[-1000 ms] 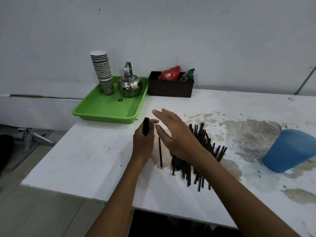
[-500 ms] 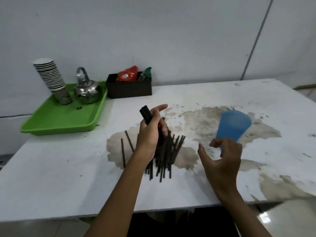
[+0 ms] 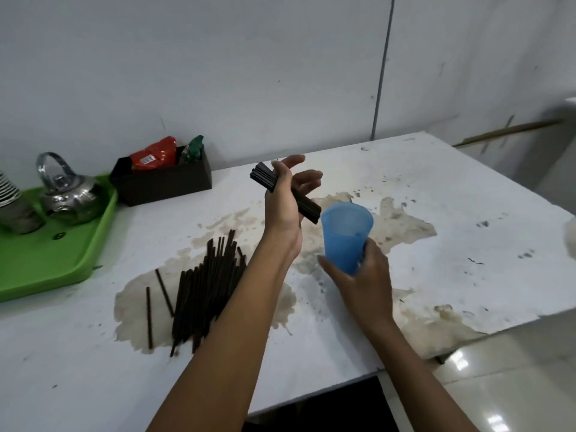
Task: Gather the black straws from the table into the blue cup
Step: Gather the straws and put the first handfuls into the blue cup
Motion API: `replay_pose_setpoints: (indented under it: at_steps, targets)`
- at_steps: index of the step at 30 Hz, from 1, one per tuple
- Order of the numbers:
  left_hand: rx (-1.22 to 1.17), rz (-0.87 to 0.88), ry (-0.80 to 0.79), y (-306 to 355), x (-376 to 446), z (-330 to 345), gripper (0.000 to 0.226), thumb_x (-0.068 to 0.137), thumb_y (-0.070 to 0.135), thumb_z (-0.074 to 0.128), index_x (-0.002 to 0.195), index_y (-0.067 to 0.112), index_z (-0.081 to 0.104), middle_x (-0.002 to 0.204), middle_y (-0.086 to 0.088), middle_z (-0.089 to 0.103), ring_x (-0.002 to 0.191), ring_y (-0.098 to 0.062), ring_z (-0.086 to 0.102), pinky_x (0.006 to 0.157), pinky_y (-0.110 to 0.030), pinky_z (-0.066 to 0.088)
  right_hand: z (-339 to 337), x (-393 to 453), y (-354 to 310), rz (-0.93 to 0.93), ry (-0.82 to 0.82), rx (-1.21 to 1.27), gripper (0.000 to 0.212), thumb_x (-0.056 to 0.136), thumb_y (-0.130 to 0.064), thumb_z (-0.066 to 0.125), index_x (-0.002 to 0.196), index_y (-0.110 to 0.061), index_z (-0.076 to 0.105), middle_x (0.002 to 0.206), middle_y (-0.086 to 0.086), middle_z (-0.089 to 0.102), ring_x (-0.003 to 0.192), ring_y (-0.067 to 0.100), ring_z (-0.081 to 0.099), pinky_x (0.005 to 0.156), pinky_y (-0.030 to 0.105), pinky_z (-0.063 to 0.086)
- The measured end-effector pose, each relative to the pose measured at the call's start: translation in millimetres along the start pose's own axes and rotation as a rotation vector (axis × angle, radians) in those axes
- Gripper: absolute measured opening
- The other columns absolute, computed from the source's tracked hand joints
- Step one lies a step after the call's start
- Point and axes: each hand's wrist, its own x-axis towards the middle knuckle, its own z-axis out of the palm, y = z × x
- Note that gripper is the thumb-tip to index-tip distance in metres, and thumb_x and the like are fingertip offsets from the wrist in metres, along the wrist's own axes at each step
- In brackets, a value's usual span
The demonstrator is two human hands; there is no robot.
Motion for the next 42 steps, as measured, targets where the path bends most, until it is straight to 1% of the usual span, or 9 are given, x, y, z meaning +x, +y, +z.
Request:
replay_pose_setpoints:
  at_steps: [11, 17, 22, 26, 30, 33, 36, 39, 42]
  targets:
    - [0.547, 0.051, -0.258, -18.4, 4.0, 19.1, 0.055, 0.106, 0.051, 0.018, 0.114, 0.035, 0.070, 0.118, 0.003, 0.069, 0.110, -0.005, 0.061, 0.098, -0.024, 0.046, 8.6, 1.5, 6.1, -0.010, 0.021, -0.111, 0.068, 0.074, -0.071, 0.062, 0.122, -0.026, 0.047, 0.114, -0.009, 0.059, 0.103, 0.012, 0.053, 0.084, 0.041, 0.053]
    - [0.756, -0.037, -0.340, -26.2, 5.1, 6.9, 0.030, 0.106, 0.033, 0.044, 0.125, 0.038, 0.066, 0.122, 0.016, 0.063, 0.116, 0.001, 0.054, 0.086, -0.014, 0.039, 7.6, 1.4, 6.3, -0.026, 0.003, -0.130, 0.064, 0.076, -0.070, 0.061, 0.118, -0.025, 0.047, 0.105, -0.009, 0.059, 0.096, 0.014, 0.054, 0.078, 0.042, 0.053]
    - [0.685, -0.105, -0.330, -18.7, 1.9, 3.3, 0.046, 0.093, 0.039, 0.066, 0.138, 0.036, 0.056, 0.118, 0.016, 0.065, 0.116, 0.000, 0.056, 0.096, -0.023, 0.043, 4.0, 0.0, 2.7, -0.028, -0.005, -0.127, 0.058, 0.076, -0.061, 0.067, 0.116, -0.023, 0.048, 0.097, -0.013, 0.052, 0.096, 0.014, 0.050, 0.076, 0.037, 0.050]
    - [0.665, -0.177, -0.341, -11.1, -3.0, 3.3, 0.051, 0.100, 0.058, 0.036, 0.144, 0.036, 0.049, 0.140, 0.011, 0.054, 0.128, -0.009, 0.047, 0.112, -0.038, 0.033, 2.3, -1.8, 0.1, -0.021, -0.016, -0.138, 0.054, 0.077, -0.061, 0.067, 0.111, -0.024, 0.049, 0.094, -0.014, 0.048, 0.097, 0.013, 0.048, 0.074, 0.033, 0.048]
    - [0.772, -0.179, -0.344, -16.3, -0.9, -1.4, 0.043, 0.107, 0.042, 0.032, 0.147, 0.037, 0.044, 0.152, 0.007, 0.045, 0.140, -0.012, 0.039, 0.103, -0.027, 0.034, 2.3, -1.8, 1.0, -0.032, -0.037, -0.116, 0.050, 0.077, -0.062, 0.065, 0.106, -0.024, 0.049, 0.093, -0.012, 0.053, 0.093, 0.015, 0.052, 0.068, 0.032, 0.049]
    - [0.778, -0.134, -0.335, -20.1, -0.6, -5.3, 0.054, 0.098, 0.037, 0.058, 0.149, 0.037, 0.040, 0.144, 0.007, 0.053, 0.133, -0.012, 0.048, 0.090, -0.020, 0.038, 2.3, -3.7, 3.7, -0.042, -0.037, -0.106, 0.055, 0.078, -0.058, 0.068, 0.114, -0.021, 0.051, 0.106, -0.006, 0.058, 0.101, 0.018, 0.051, 0.073, 0.028, 0.046]
    - [0.730, -0.103, -0.281, -17.6, -3.7, -8.4, 0.069, 0.088, 0.058, 0.064, 0.149, 0.041, 0.037, 0.140, 0.011, 0.054, 0.125, -0.008, 0.050, 0.090, -0.025, 0.039, -3.2, -9.8, 1.3, -0.015, -0.014, -0.079, 0.062, 0.079, -0.044, 0.075, 0.124, -0.012, 0.048, 0.119, 0.001, 0.050, 0.113, 0.017, 0.042, 0.082, 0.018, 0.032]
    - [0.717, -0.024, -0.171, -13.2, -8.2, -19.6, 0.056, 0.093, 0.062, 0.053, 0.144, 0.041, 0.045, 0.136, 0.013, 0.055, 0.119, -0.004, 0.051, 0.096, -0.028, 0.039, -12.5, -17.0, -0.6, -0.005, 0.041, -0.041, 0.051, 0.076, -0.037, 0.079, 0.108, -0.014, 0.047, 0.106, -0.002, 0.043, 0.101, 0.015, 0.043, 0.075, 0.011, 0.032]
    - [0.812, 0.079, -0.018, -4.7, -23.1, -41.2, 0.031, 0.097, 0.046, 0.055, 0.126, 0.038, 0.060, 0.116, 0.019, 0.062, 0.095, 0.009, 0.056, 0.074, -0.014, 0.040, -17.5, -24.6, -2.8, -0.070, 0.045, -0.034, 0.036, 0.078, -0.030, 0.077, 0.091, -0.018, 0.046, 0.090, -0.005, 0.045, 0.081, 0.012, 0.047, 0.066, 0.012, 0.036]
